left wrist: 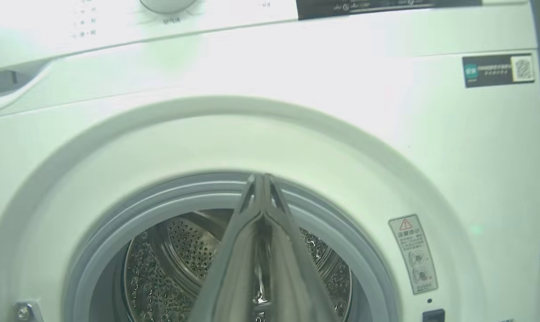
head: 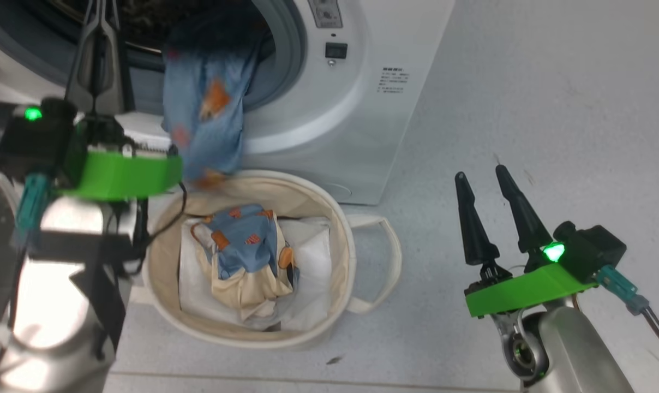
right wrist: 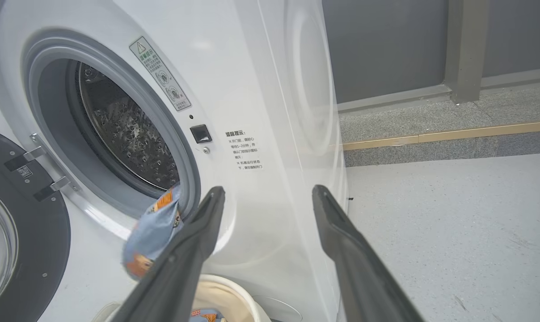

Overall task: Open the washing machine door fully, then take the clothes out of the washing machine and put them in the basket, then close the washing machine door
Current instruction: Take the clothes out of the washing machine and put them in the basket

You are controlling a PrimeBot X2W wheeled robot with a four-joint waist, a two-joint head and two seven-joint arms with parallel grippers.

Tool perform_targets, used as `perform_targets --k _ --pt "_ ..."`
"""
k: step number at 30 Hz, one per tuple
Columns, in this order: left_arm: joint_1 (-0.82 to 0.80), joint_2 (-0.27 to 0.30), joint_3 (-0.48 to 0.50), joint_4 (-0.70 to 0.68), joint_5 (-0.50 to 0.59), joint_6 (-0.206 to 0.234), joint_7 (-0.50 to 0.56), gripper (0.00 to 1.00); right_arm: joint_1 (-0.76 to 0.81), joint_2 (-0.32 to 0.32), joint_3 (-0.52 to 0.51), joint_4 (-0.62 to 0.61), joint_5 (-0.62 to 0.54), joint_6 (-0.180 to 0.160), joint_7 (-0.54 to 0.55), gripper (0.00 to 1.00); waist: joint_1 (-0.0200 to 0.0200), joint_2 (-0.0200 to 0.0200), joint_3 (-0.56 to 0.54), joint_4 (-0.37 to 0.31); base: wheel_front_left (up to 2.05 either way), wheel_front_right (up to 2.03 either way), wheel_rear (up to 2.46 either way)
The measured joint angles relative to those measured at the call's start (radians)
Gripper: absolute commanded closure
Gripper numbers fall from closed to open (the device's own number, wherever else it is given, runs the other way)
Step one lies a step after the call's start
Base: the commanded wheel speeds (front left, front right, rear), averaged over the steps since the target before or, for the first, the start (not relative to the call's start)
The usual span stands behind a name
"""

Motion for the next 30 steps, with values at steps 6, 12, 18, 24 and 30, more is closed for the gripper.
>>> perform_targets --k 6,12,18,24,30 --pt "0.093 0.000 -0.033 -0.053 0.000 0.001 0.020 1.00 0.019 0.000 0.008 0.008 0.001 0.000 0.000 0.00 0.0000 0.0000 -0.034 0.011 0.00 0.00 0.00" --pt "0.163 0.001 -0.032 -0.081 -0.002 0.019 0.027 1.00 0.031 0.000 0.011 0.019 0.001 0.000 0.000 0.00 0.0000 0.0000 -0.066 0.010 0.00 0.00 0.00" --pt "0.329 0.007 -0.027 -0.156 -0.031 0.041 0.060 1.00 0.060 0.000 0.006 0.019 0.008 0.000 0.000 0.00 0.0000 0.0000 -0.090 0.013 0.00 0.00 0.00" --pt "0.508 -0.004 -0.053 -0.188 -0.055 0.061 0.090 1.00 0.073 0.000 0.006 0.020 0.008 0.000 0.000 0.00 0.0000 0.0000 -0.102 0.040 0.00 0.00 0.00" --pt "0.650 -0.034 -0.063 -0.186 -0.109 0.078 0.080 1.00 0.087 0.000 0.010 0.023 0.008 0.000 0.000 0.00 0.0000 0.0000 -0.123 0.080 0.00 0.00 0.00"
